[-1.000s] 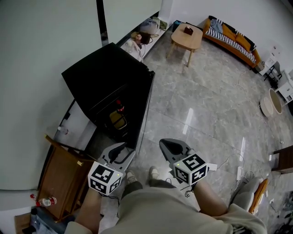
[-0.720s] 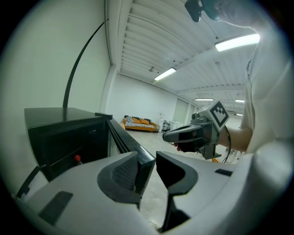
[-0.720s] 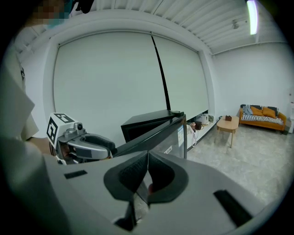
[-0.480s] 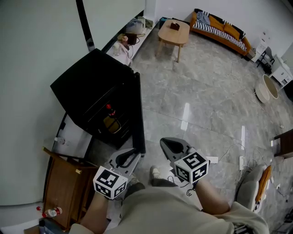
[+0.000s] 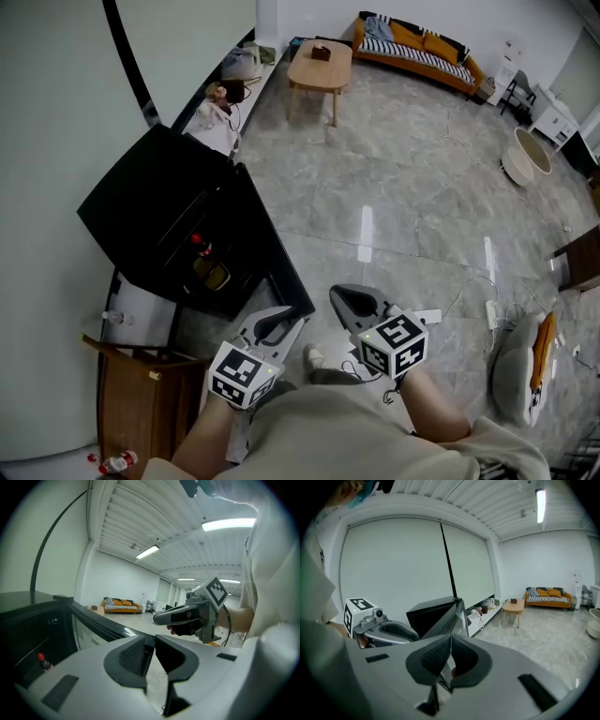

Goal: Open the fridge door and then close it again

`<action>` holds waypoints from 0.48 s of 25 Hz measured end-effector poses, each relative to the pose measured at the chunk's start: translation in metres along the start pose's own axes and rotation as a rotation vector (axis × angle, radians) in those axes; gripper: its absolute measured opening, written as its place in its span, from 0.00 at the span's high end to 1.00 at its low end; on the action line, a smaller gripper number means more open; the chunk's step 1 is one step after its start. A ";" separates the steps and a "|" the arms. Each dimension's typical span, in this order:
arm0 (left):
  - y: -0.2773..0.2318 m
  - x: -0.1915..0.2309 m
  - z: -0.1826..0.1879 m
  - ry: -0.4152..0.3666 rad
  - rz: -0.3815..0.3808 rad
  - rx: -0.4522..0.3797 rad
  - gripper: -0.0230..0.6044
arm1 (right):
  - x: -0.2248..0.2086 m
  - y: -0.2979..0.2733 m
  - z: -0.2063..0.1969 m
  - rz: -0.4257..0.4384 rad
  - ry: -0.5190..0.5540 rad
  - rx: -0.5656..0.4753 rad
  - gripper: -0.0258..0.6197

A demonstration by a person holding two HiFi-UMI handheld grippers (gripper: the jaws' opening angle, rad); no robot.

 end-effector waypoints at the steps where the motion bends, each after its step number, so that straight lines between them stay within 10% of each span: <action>1: -0.004 -0.001 0.001 0.003 -0.011 0.000 0.86 | -0.004 0.003 -0.002 -0.013 -0.006 -0.001 0.96; 12: -0.062 -0.012 0.019 -0.002 -0.073 0.003 0.88 | -0.052 0.039 -0.018 -0.124 -0.065 -0.012 0.96</action>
Point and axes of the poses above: the fingertips, and each gripper's own axes: y backward along the fingers, x to its left, z out of its top, the point moved 3 cm from there along y, backward along the fingers, and after that the axes turned 6 degrees about y, right-handed, at the moved point
